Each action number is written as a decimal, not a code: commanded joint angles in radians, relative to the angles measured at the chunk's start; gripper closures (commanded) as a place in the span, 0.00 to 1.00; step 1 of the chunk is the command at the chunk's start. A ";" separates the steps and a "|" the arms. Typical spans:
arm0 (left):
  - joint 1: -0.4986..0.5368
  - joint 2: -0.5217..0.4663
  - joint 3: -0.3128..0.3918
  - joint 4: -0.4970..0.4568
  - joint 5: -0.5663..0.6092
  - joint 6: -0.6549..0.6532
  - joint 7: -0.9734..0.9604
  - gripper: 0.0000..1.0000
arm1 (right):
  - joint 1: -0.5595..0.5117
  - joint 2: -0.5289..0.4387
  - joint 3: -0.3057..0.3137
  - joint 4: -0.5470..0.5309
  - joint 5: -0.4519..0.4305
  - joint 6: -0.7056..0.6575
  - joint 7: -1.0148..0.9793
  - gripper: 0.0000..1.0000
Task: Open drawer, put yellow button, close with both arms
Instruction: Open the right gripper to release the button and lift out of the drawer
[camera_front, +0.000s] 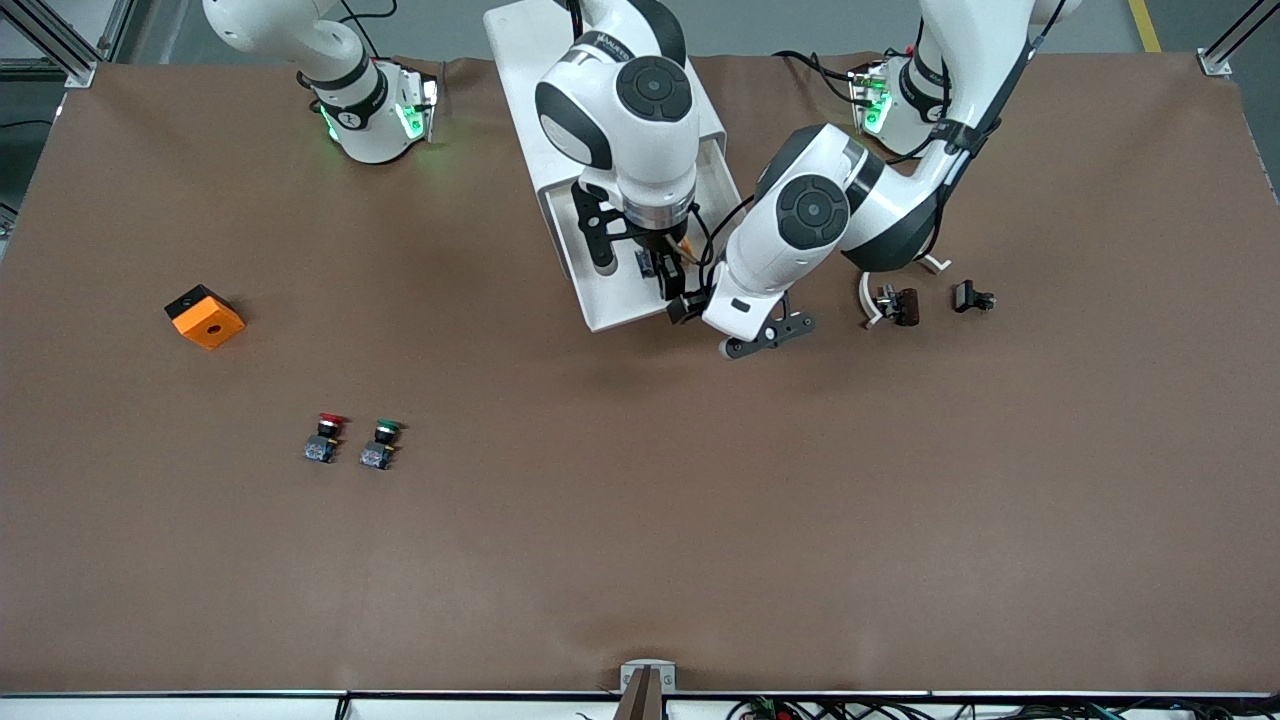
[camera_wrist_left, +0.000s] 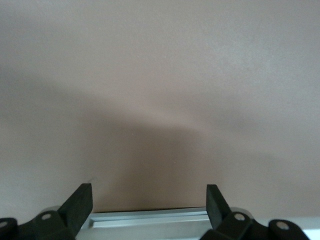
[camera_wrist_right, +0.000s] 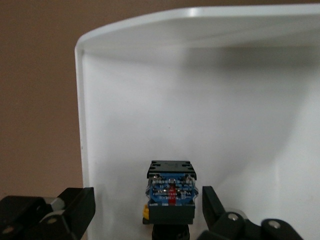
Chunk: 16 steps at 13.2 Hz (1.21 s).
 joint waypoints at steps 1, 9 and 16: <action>-0.001 0.010 -0.022 0.010 -0.034 -0.004 -0.009 0.00 | -0.002 0.003 -0.007 0.084 -0.013 -0.099 -0.120 0.00; -0.009 0.016 -0.042 0.004 -0.039 -0.005 -0.012 0.00 | -0.060 -0.087 -0.013 0.102 -0.013 -0.262 -0.665 0.00; -0.009 0.025 -0.087 0.007 -0.060 -0.013 -0.093 0.00 | -0.266 -0.185 -0.015 0.102 -0.012 -0.384 -1.063 0.00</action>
